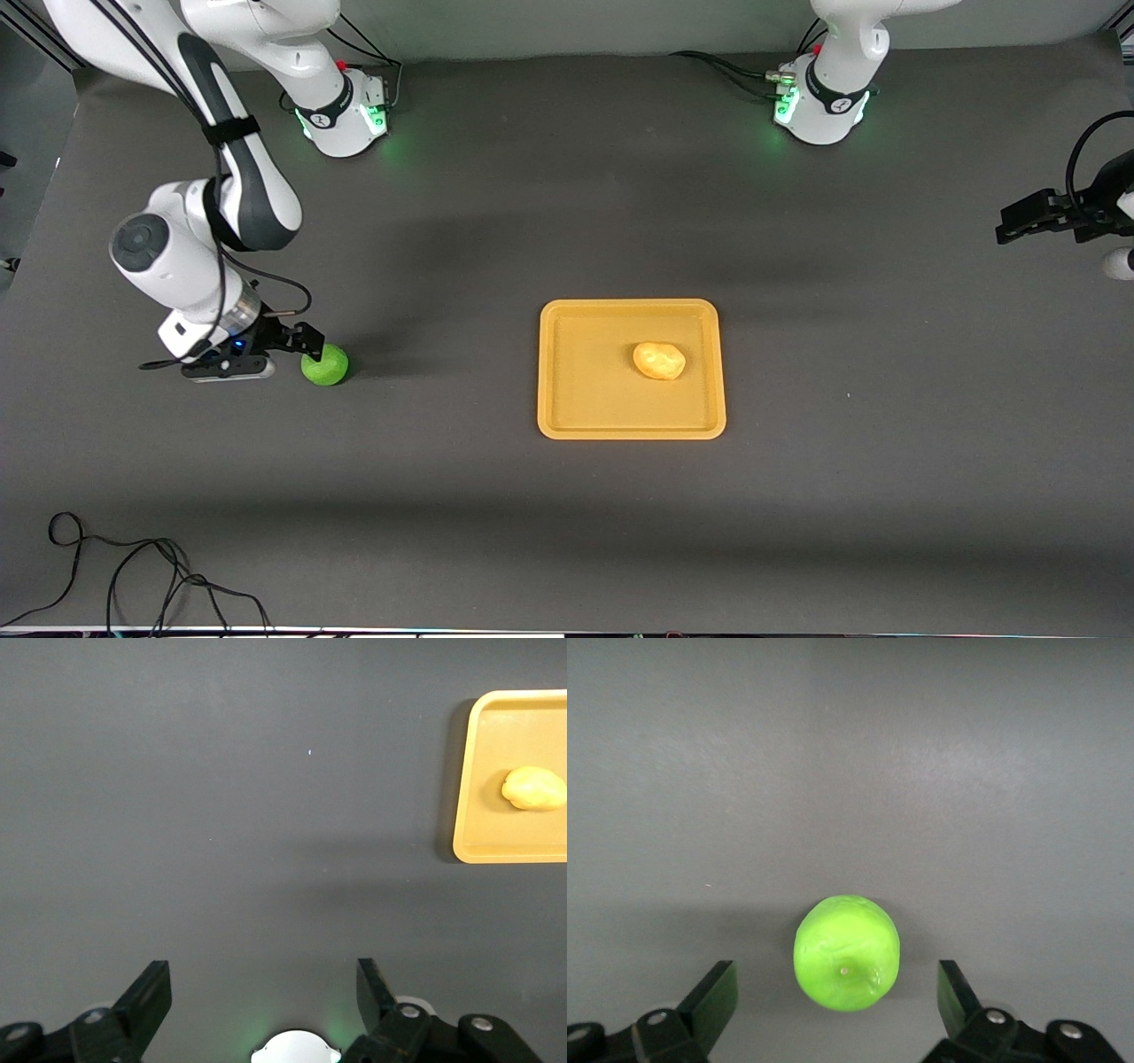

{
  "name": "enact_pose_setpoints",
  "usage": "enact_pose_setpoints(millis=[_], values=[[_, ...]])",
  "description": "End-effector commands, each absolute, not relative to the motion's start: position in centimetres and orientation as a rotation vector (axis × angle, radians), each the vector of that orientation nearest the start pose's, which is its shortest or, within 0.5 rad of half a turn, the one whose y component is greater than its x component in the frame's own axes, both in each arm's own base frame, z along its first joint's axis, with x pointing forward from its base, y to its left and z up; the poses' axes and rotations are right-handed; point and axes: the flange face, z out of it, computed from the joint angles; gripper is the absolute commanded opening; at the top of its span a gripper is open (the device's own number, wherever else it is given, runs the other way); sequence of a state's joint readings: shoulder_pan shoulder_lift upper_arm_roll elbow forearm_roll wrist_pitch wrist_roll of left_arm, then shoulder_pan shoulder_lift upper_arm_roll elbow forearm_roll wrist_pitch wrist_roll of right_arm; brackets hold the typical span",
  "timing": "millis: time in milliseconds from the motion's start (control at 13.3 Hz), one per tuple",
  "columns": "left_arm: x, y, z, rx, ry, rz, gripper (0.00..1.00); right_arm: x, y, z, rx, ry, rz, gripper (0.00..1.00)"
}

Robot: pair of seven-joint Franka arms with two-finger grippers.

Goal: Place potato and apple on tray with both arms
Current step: 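Withdraw the left gripper while the right gripper grasps the green apple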

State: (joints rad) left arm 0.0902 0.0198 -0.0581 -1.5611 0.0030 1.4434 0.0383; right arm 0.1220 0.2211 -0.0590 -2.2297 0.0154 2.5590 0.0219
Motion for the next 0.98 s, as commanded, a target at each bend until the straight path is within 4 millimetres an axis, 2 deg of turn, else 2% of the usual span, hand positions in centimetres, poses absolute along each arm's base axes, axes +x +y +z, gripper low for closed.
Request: enact_pose_setpoints(millis=[0,151,603,905], values=[[53.7,1.5,61.9,-3.134,-0.012,0.217,0.94,55.9,3.5,25.0,-3.137,-0.02,-0.148,1.0],[53.7,1.5,61.9,-3.134,-0.008,0.217,0.94,55.7,3.5,23.7,-3.141,-0.02,-0.113,1.0],[53.7,2.0,61.7,-3.135,-0.02,0.224,0.93,55.6,3.3,21.5,-3.147,-0.009,-0.065,1.0],[53.4,2.6,61.7,-3.136,-0.015,0.243,0.92,55.6,3.3,20.7,-3.139,0.013,-0.055,1.0]])
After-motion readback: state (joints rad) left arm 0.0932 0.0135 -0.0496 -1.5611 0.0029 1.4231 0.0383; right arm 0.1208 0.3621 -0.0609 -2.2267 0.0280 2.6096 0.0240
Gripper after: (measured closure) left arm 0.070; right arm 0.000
